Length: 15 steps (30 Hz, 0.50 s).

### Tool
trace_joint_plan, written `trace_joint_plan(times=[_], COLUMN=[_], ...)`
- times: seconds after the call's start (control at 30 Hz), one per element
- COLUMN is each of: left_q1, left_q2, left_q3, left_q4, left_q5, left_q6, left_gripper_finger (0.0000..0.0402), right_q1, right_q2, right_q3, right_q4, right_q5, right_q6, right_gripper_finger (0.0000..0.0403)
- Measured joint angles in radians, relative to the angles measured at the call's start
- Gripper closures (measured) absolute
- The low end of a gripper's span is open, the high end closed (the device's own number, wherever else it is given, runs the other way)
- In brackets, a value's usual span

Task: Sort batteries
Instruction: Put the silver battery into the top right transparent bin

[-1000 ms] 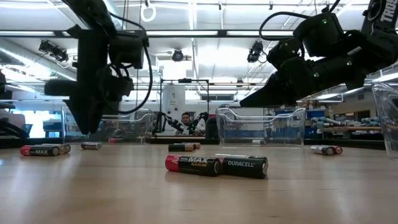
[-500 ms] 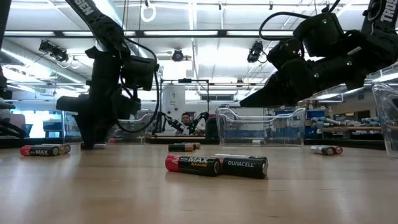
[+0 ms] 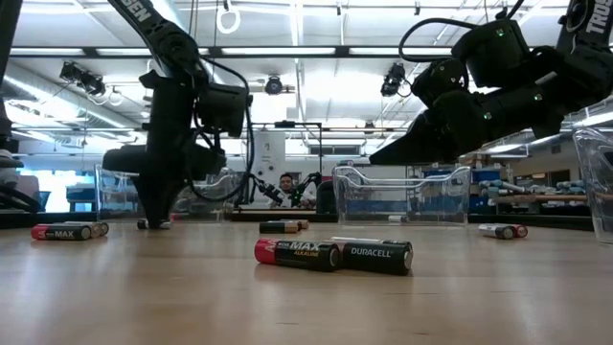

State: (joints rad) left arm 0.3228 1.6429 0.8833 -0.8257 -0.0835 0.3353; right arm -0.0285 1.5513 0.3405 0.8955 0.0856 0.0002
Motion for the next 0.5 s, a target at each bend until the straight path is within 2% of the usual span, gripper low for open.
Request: trace_joint_plan(times=[0.27, 0.5], left_q1=[-0.033, -0.038], left_q2=[-0.031, -0.138], left_q3=[0.000, 0.003], left_q4=[0.090, 0.281], left_q5=[0.009, 0.110], left_q6=[-0.014, -0.122], left_gripper_finger=[0.0358, 0.0358], right_q1=[0.000, 0.000], right_q2=[0.000, 0.000], right_q3=[0.000, 0.000], right_q4=[0.001, 0.016], right_q5=[0.004, 0.014], right_q6=[0.000, 0.000], right_gripper_finger=[0.0393, 0.0389])
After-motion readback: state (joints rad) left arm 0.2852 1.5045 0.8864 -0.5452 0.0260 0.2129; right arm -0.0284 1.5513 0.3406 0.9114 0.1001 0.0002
